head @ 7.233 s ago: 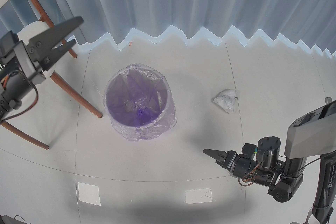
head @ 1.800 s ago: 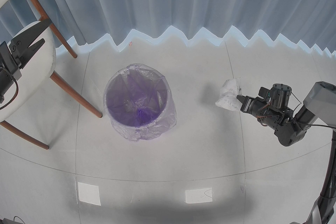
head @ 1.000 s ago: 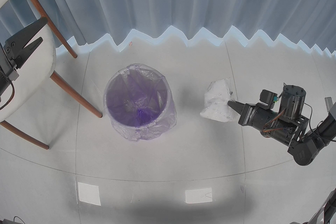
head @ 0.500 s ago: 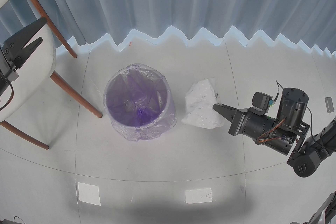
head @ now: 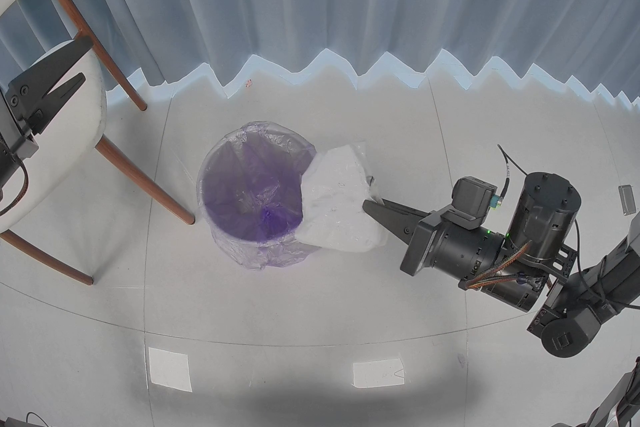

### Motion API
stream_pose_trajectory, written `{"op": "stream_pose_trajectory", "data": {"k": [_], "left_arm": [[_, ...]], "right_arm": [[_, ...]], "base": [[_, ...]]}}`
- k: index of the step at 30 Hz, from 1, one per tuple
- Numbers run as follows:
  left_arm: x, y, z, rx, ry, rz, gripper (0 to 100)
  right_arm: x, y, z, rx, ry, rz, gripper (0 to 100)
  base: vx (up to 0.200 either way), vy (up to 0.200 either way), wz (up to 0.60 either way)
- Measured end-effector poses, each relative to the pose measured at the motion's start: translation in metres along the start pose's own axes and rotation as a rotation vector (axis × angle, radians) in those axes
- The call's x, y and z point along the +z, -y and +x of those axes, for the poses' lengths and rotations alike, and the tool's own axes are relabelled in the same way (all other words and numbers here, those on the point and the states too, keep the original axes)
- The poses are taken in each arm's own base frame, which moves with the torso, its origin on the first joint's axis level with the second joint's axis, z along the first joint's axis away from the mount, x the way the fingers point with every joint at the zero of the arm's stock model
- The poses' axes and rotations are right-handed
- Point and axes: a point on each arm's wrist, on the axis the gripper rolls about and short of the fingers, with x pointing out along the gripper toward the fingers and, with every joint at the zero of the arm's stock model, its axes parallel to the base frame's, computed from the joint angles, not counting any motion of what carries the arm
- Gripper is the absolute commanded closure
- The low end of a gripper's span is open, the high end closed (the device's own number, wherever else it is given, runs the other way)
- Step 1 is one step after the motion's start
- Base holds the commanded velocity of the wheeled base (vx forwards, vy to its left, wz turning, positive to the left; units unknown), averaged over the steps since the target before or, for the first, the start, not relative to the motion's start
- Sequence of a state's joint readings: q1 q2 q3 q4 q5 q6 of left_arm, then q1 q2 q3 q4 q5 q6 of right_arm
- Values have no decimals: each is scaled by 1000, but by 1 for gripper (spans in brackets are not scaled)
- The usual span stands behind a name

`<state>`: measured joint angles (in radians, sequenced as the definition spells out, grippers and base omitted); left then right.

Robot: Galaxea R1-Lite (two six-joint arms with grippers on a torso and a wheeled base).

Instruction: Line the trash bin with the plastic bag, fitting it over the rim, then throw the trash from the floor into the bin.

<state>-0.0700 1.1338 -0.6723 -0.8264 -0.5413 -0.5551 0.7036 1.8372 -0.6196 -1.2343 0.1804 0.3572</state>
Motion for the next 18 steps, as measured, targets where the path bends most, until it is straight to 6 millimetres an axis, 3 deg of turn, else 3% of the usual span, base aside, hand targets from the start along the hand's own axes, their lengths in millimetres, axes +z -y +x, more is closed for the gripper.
{"op": "stream_pose_trajectory", "data": {"k": [6,18], "left_arm": [[-1,1,0,-6,-4,-3,0],[-4,2,1,-17,-16,2,0]], "right_arm": [[-2,-5,14,39,37,-10,100],[-3,-5,77,117,207,-36,100]], "base": [[0,0,0],[0,0,0]]}}
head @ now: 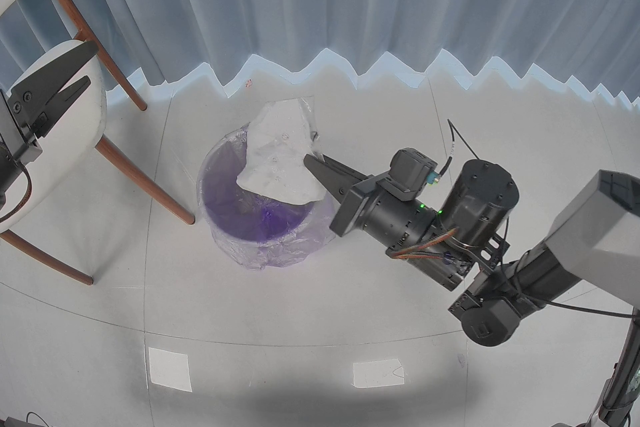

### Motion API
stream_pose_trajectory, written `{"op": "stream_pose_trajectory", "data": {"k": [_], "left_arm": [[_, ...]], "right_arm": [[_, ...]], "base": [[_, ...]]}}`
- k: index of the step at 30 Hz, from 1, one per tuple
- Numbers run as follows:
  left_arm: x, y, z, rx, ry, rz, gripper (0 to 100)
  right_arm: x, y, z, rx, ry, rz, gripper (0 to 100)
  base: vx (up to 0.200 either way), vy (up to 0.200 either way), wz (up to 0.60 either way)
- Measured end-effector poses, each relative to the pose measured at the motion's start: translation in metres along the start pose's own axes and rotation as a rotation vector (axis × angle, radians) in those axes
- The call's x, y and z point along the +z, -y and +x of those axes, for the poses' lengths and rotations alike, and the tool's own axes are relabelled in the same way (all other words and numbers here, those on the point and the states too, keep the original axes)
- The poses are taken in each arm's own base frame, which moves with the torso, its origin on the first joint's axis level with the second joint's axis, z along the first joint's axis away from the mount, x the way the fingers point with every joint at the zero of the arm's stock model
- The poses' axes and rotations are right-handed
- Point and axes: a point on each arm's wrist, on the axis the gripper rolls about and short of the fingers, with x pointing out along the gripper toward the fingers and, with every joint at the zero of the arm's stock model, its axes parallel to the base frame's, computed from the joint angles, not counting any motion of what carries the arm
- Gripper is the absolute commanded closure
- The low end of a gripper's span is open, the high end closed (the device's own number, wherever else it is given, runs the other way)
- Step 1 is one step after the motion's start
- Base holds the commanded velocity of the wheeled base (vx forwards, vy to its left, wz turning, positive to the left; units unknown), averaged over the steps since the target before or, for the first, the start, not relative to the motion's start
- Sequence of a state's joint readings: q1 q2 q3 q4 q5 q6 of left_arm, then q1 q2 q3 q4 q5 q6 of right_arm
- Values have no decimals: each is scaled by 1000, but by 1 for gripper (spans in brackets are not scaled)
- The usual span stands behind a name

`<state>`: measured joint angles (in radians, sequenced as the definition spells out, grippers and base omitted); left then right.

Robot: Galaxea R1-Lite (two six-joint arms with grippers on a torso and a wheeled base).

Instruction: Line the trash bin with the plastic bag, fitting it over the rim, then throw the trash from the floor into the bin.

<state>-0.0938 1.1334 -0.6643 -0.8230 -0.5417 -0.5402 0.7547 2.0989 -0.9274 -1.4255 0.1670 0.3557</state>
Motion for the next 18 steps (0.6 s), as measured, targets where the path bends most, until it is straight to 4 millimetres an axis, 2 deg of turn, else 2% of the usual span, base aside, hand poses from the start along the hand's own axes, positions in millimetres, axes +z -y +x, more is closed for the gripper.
{"op": "stream_pose_trajectory", "data": {"k": [10,18], "left_arm": [[-5,1,1,-9,-19,2,0],[-6,1,1,-12,-23,0,0]], "right_arm": [[-5,14,46,32,115,-18,100],[-8,41,77,29,201,-40,100]], "base": [[0,0,0],[0,0,0]]}}
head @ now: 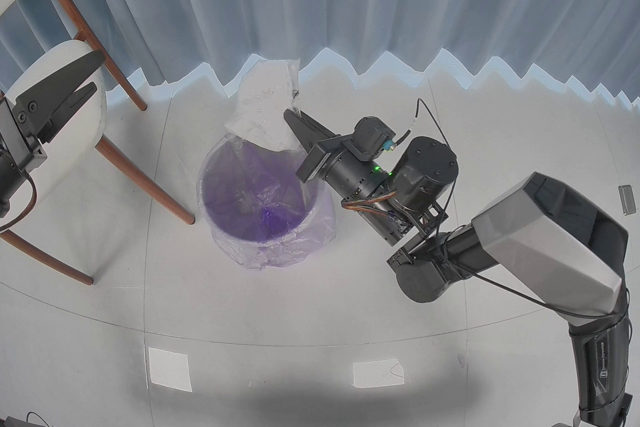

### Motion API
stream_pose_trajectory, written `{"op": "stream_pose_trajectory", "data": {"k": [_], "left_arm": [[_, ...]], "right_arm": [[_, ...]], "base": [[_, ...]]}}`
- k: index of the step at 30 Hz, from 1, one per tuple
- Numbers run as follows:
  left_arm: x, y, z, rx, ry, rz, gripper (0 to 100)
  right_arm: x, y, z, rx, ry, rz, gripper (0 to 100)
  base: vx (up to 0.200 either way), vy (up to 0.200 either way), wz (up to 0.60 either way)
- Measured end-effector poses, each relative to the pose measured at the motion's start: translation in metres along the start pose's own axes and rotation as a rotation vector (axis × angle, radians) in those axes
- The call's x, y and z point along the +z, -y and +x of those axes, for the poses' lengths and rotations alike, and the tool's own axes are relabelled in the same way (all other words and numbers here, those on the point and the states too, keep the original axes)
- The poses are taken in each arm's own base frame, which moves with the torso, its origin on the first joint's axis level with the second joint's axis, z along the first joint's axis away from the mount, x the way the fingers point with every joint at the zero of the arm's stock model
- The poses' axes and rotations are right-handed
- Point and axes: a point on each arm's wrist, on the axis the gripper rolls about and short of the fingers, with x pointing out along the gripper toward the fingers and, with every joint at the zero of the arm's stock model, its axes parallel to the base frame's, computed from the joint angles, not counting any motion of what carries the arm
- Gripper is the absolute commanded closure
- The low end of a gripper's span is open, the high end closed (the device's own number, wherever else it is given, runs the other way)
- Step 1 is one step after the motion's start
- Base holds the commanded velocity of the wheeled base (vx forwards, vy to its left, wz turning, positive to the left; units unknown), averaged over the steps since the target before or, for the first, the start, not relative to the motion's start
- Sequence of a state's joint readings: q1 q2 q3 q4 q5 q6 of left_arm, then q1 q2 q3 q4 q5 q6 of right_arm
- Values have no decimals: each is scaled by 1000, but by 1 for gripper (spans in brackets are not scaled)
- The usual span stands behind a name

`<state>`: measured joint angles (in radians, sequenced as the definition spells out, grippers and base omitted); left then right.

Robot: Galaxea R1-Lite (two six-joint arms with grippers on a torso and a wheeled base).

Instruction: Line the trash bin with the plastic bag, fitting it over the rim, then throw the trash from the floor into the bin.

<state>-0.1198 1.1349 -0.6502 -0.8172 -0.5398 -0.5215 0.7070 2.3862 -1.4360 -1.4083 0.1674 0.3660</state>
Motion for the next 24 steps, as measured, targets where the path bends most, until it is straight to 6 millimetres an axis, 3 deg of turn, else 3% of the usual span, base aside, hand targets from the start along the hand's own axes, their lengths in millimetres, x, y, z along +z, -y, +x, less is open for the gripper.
{"op": "stream_pose_trajectory", "data": {"k": [9,13,24], "left_arm": [[-1,-1,1,1,-5,-3,0],[-2,-1,1,2,-7,-4,0],[-5,-1,1,-5,-20,-12,0]], "right_arm": [[-34,32,17,-25,13,-10,100],[-55,43,17,-36,-3,-2,100],[-89,56,9,-58,-52,32,100]], "base": [[0,0,0],[0,0,0],[0,0,0]]}}
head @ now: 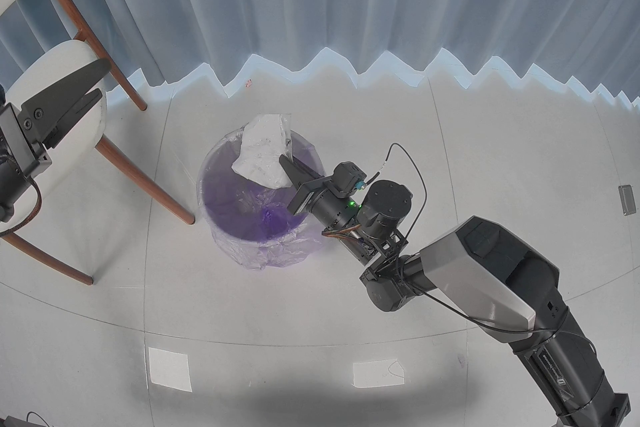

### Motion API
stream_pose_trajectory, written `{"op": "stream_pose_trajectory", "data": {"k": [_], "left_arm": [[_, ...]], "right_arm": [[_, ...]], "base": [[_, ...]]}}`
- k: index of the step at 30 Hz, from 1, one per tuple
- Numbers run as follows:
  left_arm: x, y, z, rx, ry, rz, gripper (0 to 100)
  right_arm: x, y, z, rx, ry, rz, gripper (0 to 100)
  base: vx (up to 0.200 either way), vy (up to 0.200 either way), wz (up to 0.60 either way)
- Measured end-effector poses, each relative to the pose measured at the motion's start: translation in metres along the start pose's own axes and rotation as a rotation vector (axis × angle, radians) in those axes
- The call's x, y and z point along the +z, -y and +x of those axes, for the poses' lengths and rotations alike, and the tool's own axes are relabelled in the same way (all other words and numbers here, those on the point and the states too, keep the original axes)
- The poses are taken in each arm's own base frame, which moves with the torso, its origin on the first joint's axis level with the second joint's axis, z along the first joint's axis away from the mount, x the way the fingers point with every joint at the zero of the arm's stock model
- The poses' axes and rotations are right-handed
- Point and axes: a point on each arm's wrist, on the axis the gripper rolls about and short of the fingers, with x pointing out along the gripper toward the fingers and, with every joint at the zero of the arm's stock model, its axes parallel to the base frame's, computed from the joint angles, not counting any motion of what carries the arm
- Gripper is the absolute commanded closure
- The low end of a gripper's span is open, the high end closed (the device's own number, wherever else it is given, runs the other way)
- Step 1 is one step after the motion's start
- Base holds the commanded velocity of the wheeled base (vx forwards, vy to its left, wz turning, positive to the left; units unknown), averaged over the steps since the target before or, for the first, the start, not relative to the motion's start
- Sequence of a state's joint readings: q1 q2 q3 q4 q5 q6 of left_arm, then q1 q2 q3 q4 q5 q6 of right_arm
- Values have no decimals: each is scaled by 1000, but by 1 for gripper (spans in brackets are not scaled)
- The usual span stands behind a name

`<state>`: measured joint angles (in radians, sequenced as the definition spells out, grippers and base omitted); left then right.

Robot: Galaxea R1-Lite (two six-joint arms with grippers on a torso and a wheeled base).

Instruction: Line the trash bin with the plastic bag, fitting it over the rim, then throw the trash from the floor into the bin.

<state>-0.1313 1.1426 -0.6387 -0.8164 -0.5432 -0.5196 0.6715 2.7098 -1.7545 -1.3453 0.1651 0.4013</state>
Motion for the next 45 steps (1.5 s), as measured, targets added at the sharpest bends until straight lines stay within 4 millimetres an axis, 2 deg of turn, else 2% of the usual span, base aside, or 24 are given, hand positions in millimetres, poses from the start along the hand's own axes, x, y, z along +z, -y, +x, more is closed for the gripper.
{"op": "stream_pose_trajectory", "data": {"k": [6,19,20,35,45], "left_arm": [[-1,1,1,-7,-5,-4,0],[-1,1,1,-13,-2,-1,0],[-1,2,1,-12,-1,-1,0],[0,2,0,-14,3,2,0],[1,3,0,-17,6,4,0]], "right_arm": [[-11,4,-3,-8,-20,2,100],[-17,-1,-4,-14,-29,5,100],[-18,-2,-4,-17,-30,5,0],[-16,-9,-7,-10,-24,4,0],[18,-22,-8,-5,-3,0,0]], "base": [[0,0,0],[0,0,0],[0,0,0],[0,0,0],[0,0,0]]}}
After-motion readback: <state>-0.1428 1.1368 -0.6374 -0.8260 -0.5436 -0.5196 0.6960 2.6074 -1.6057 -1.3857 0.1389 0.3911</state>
